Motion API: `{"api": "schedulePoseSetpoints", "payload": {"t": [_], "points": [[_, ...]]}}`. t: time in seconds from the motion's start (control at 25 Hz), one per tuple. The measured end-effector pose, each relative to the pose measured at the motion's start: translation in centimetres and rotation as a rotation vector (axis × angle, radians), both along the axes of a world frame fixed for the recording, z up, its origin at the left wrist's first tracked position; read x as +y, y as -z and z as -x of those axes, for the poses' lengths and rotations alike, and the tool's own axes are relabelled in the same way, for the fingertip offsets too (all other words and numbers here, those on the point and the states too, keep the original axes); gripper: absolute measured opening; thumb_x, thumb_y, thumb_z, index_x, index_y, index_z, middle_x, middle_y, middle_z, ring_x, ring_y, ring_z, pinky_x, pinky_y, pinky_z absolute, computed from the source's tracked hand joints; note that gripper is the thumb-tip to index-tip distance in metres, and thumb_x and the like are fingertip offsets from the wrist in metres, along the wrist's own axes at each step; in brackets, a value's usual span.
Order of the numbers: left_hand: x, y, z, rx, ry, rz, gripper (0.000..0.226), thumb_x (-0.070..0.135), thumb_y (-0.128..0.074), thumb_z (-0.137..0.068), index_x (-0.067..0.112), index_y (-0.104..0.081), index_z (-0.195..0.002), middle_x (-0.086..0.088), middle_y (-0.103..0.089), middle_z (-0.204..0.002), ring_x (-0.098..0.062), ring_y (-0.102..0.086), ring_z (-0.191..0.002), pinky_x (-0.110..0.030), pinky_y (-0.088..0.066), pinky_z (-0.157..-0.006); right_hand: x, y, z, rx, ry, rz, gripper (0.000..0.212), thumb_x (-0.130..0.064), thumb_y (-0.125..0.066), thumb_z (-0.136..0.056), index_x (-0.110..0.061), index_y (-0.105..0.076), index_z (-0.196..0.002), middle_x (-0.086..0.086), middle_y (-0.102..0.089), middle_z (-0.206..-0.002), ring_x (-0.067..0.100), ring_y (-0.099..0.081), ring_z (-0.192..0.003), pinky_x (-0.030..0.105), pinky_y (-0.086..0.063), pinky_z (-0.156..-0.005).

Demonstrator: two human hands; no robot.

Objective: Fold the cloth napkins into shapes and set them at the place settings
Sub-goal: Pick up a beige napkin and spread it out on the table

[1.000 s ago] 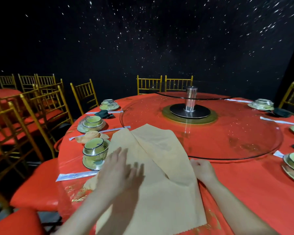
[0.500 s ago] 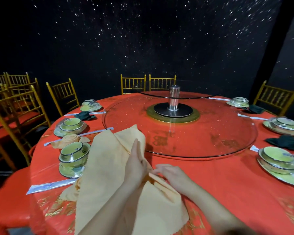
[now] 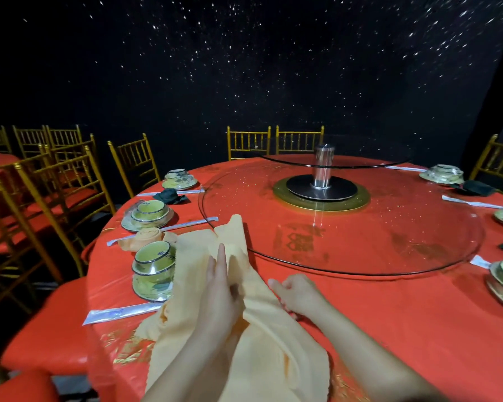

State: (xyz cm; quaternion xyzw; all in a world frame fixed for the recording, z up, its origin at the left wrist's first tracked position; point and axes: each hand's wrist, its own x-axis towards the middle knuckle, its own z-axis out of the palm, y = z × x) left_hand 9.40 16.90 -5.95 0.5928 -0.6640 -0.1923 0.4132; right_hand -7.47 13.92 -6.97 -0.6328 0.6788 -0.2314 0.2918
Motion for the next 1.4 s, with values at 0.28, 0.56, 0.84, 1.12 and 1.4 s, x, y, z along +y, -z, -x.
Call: {"api": "schedulePoseSetpoints", "payload": {"t": [0.28, 0.56, 0.84, 1.12, 1.4], "points": [[0.4, 1.3, -0.6, -0.041, 0.081, 0.031, 0.085, 0.022, -0.057, -0.091, 0.018, 0.005, -0.15, 0.001, -0.011, -0.157, -0.017, -0.018, -0.143, -0.026, -0.026, -0.11, 2.7, -1.7, -0.1, 0.164, 0.187, 0.325, 0.026, -0.039, -0.059, -0.085, -0.015, -0.065, -0.076, 0.002, -0.063, -0.067, 0.028, -0.059, -0.077, 0.032, -0.042, -0.059], [1.5, 3.0, 2.9, -0.383, 0.173, -0.152, 0.077, 0.068, -0.021, -0.09, 0.028, 0.008, -0.149, -0.003, -0.006, -0.159, -0.025, -0.009, -0.145, -0.047, -0.015, -0.116, 6.4, -4.3, 8.6, 0.201, 0.364, 0.688, 0.007, -0.022, -0.066, -0.084, -0.015, -0.065, -0.085, 0.006, -0.063, -0.086, 0.035, -0.061, -0.08, 0.04, -0.045, -0.062], [2.8, 2.5, 8.4, -0.743, 0.353, -0.245, 0.077, 0.065, -0.025, -0.091, 0.024, 0.002, -0.15, -0.003, -0.005, -0.159, -0.024, 0.001, -0.146, -0.05, -0.005, -0.115, 11.5, -3.4, 16.4, 0.432, 0.559, 0.433, 0.021, -0.029, -0.055, -0.091, -0.023, -0.047, -0.11, 0.003, -0.063, -0.111, 0.034, -0.06, -0.098, 0.037, -0.034, -0.066], [3.7, 2.8, 10.7, -0.775, 0.407, -0.235, 0.073, 0.064, -0.022, -0.092, 0.025, -0.002, -0.15, -0.004, -0.001, -0.159, -0.023, 0.004, -0.146, -0.046, -0.009, -0.115, 13.4, 0.7, 19.5, 0.66, 0.374, 0.317, 0.049, -0.059, -0.053, -0.083, -0.021, -0.063, -0.112, 0.006, -0.061, -0.111, 0.03, -0.059, -0.104, 0.041, -0.045, -0.082], [4.8, 3.4, 9.0, -0.761, 0.291, -0.371, 0.08, 0.071, -0.013, -0.088, 0.028, 0.016, -0.148, -0.007, 0.02, -0.156, -0.029, 0.021, -0.142, -0.057, 0.009, -0.112, 12.5, 2.6, 16.4, 0.581, -0.045, -0.021, 0.114, -0.091, 0.028, -0.039, -0.055, -0.002, -0.142, -0.011, 0.011, -0.157, 0.015, 0.013, -0.145, 0.039, 0.002, -0.116]]}}
